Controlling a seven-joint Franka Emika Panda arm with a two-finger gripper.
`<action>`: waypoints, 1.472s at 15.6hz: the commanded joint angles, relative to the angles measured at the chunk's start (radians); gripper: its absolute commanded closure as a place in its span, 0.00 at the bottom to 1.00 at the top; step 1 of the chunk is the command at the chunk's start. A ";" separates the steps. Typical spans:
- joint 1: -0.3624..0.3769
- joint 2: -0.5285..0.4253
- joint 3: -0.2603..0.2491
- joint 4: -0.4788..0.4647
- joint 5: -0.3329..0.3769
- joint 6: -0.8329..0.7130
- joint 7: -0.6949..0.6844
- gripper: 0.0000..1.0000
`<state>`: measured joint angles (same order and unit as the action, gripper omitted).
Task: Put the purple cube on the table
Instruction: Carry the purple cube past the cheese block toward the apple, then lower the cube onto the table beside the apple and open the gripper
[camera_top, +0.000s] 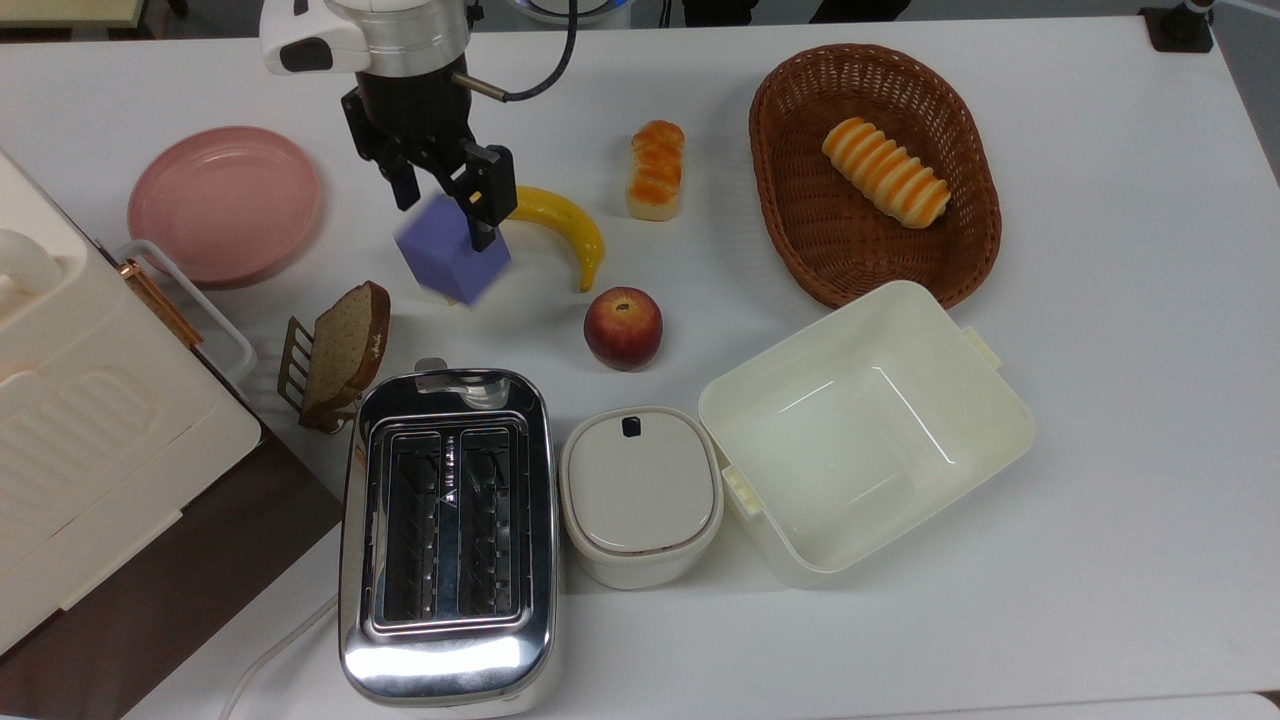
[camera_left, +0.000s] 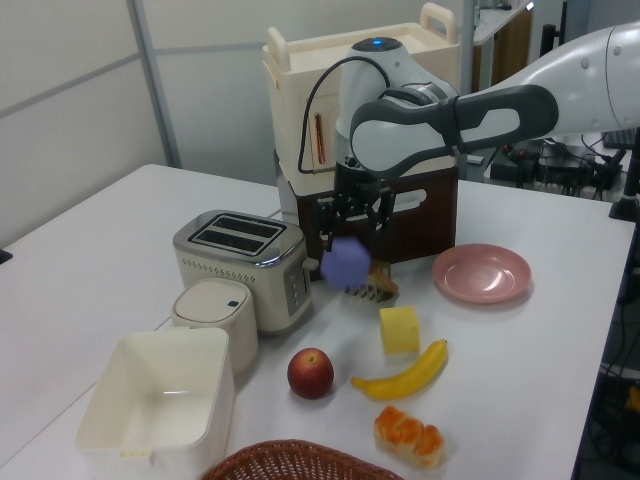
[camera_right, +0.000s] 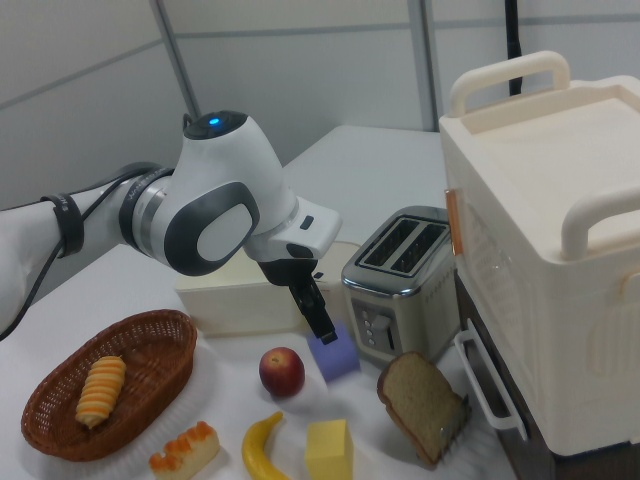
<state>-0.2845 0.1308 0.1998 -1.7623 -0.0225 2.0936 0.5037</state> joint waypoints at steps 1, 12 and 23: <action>0.004 -0.003 0.001 -0.002 -0.011 0.008 -0.008 0.00; -0.054 -0.082 -0.014 0.039 -0.011 -0.121 -0.059 0.00; 0.367 -0.099 -0.426 0.195 0.004 -0.385 -0.366 0.00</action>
<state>-0.0755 0.0288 -0.0887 -1.5662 -0.0238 1.7258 0.1204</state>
